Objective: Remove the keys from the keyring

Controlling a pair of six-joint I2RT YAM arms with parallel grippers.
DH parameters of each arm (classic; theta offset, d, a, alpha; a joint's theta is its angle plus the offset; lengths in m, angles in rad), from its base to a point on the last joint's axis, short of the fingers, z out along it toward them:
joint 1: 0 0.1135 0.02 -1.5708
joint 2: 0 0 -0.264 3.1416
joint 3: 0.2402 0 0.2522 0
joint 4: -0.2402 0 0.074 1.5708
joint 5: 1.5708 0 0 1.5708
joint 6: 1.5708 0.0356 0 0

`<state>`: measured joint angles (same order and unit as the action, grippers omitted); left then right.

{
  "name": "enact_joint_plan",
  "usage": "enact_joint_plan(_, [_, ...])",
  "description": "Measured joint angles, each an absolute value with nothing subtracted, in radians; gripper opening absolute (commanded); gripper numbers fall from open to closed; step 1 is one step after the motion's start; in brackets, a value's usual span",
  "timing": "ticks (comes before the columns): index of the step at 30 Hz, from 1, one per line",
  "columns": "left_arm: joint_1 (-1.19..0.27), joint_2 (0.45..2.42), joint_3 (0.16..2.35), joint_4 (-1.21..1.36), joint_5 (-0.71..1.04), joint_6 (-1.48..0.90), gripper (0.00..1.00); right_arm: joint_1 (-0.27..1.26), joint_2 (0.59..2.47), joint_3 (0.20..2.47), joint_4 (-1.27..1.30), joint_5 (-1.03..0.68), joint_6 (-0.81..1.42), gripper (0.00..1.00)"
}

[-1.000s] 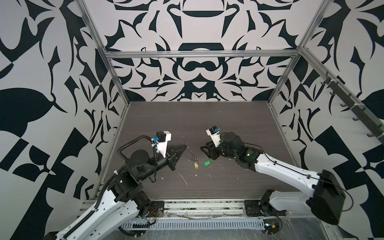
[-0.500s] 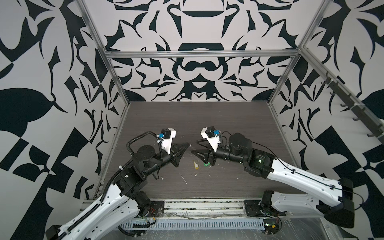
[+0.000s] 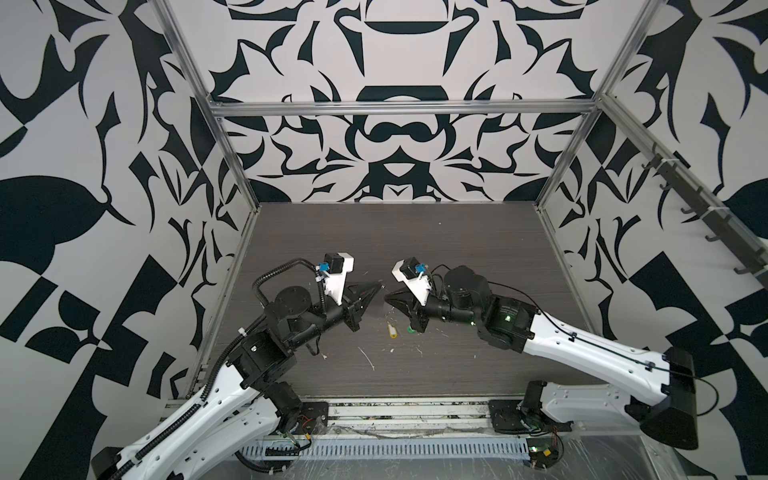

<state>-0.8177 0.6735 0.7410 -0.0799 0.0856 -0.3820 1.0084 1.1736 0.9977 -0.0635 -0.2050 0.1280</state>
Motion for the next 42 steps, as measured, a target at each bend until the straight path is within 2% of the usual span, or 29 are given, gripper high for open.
enact_joint_plan(2, [-0.818, 0.679, 0.752, -0.083, 0.088, -0.382, 0.58, 1.000, 1.174, 0.997, -0.065, -0.223, 0.132, 0.00])
enact_joint_plan(4, [-0.818, 0.680, 0.765, -0.089, 0.085, -0.379, 0.69, 0.975, 1.176, 0.997, -0.065, -0.246, 0.142, 0.00])
enact_joint_plan(5, [-0.818, 0.679, 0.770, -0.093, 0.081, -0.374, 0.86, 0.962, 1.179, 0.997, -0.064, -0.263, 0.152, 0.00])
enact_joint_plan(6, [-0.818, 0.677, 0.776, -0.098, 0.075, -0.372, 0.99, 0.949, 1.185, 0.997, -0.064, -0.283, 0.160, 0.00])
enact_joint_plan(10, [-0.818, 0.657, 0.804, -0.117, 0.046, -0.357, 0.99, 0.913, 1.259, 1.001, -0.051, -0.387, 0.208, 0.00])
enact_joint_plan(18, [-0.818, 0.602, 0.841, -0.129, 0.017, -0.313, 0.99, 0.911, 1.620, 1.098, -0.089, -0.578, 0.276, 0.00])
enact_joint_plan(25, [-0.818, 0.596, 0.839, -0.139, 0.015, -0.310, 0.99, 0.912, 1.838, 1.219, -0.166, -0.630, 0.282, 0.00])
enact_joint_plan(27, [-0.818, 0.597, 0.838, -0.141, 0.015, -0.310, 0.99, 0.909, 1.877, 1.250, -0.183, -0.617, 0.279, 0.08])
enact_joint_plan(30, [-0.818, 0.599, 0.837, -0.144, 0.015, -0.310, 0.99, 0.900, 1.900, 1.278, -0.205, -0.579, 0.279, 0.32])
enact_joint_plan(32, [-0.818, 0.602, 0.837, -0.147, 0.015, -0.310, 0.99, 0.891, 1.906, 1.282, -0.213, -0.545, 0.275, 0.42])
enact_joint_plan(34, [-0.818, 0.605, 0.837, -0.147, 0.015, -0.310, 0.99, 0.884, 1.908, 1.282, -0.221, -0.500, 0.273, 0.58])
enact_joint_plan(35, [-0.818, 0.606, 0.835, -0.147, 0.015, -0.310, 0.99, 0.883, 1.908, 1.282, -0.223, -0.475, 0.271, 0.70])
enact_joint_plan(42, [-0.818, 0.620, 0.828, -0.148, 0.008, -0.310, 0.99, 0.873, 1.812, 1.241, -0.193, -0.323, 0.267, 0.71])
